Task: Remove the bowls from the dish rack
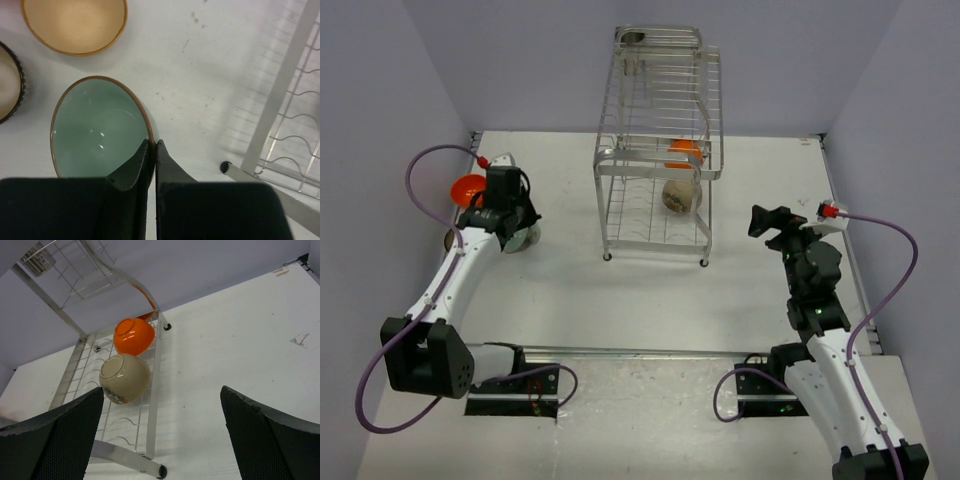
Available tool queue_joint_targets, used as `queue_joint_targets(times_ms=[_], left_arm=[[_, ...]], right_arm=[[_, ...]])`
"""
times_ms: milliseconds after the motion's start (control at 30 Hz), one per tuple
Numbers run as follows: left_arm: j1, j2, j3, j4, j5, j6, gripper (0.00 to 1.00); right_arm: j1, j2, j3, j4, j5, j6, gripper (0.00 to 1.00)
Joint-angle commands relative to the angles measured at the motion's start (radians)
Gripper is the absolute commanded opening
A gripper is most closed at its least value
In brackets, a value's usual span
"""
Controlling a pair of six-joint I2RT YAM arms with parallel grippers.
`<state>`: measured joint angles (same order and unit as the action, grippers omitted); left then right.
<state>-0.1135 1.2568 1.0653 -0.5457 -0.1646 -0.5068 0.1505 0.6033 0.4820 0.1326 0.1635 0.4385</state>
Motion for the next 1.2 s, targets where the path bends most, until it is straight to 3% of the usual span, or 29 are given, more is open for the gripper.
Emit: queue_joint_targets(times_ms=[0,533,1167], left_arm=[[0.000,0.015,-0.025,-0.002,-0.110,0.074,0.00],[0.000,0.207,0.013,-0.025,-0.332,0.105,0.00],[-0.002,0.458,0.185,0.004,-0.377,0.083,0.00]], right_arm=[[0.004,-0.016,0.029,0.002,-0.013,0.008,0.99],[0.006,0.003,0.020,0.021,-0.032,0.014,0.99],[0.012,0.007,0.013,0.027,-0.025,0.012,0.99]])
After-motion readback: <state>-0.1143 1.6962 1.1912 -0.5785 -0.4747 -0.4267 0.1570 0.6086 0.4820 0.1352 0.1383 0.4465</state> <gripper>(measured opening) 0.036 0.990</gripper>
